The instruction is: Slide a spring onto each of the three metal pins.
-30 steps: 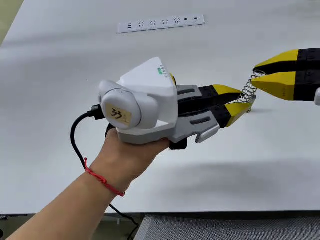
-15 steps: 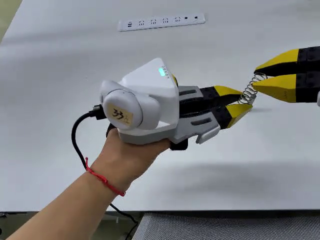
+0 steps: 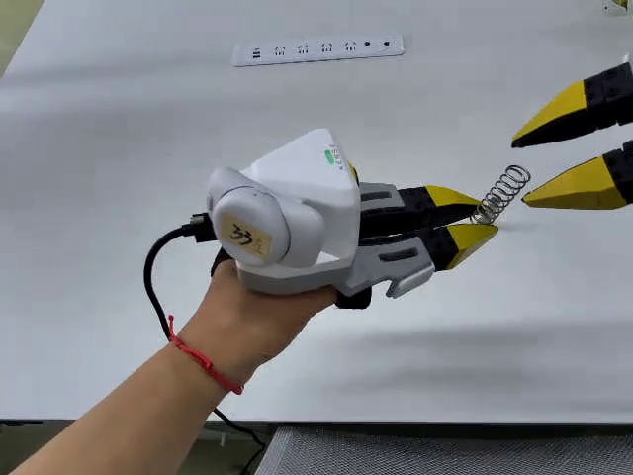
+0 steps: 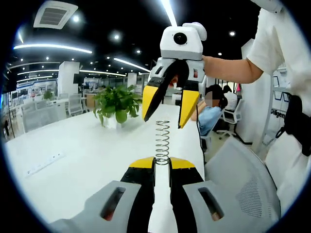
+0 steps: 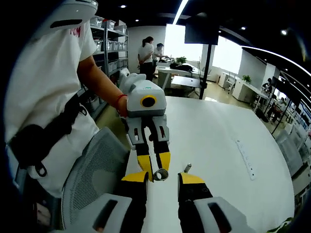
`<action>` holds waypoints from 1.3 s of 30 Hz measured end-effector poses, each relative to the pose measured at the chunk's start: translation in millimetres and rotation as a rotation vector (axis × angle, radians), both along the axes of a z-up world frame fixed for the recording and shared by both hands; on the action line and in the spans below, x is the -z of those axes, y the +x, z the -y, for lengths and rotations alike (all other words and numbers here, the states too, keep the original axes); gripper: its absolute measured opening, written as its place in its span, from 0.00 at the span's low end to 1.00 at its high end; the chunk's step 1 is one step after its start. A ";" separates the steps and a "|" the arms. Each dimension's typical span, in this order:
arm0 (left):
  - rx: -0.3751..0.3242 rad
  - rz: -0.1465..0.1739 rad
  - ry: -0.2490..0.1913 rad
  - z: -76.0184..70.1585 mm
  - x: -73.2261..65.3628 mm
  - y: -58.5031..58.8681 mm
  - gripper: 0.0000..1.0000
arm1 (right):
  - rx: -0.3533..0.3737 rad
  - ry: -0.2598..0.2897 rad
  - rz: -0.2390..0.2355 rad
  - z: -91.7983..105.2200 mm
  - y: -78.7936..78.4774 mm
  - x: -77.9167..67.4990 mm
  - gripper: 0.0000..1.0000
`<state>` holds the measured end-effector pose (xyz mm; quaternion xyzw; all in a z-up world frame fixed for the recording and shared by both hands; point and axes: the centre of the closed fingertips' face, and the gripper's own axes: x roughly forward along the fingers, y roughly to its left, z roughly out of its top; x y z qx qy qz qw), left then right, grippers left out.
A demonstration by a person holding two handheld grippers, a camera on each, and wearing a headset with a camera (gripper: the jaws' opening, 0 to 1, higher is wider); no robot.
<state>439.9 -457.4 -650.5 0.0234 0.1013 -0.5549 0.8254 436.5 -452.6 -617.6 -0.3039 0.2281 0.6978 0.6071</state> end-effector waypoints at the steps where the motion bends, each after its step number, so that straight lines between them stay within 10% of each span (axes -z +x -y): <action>1: 0.001 0.000 0.000 0.6 0.2 -0.9 0.06 | -0.038 -0.034 0.012 -1.2 -0.9 3.3 0.21; 15: 0.008 0.004 0.004 1.5 2.2 -4.6 0.06 | -0.241 -0.239 0.034 -6.6 -13.9 24.3 0.12; 39: 0.008 0.016 0.008 1.1 5.3 -5.5 0.06 | -0.286 -0.304 0.067 -6.3 -15.0 31.3 0.07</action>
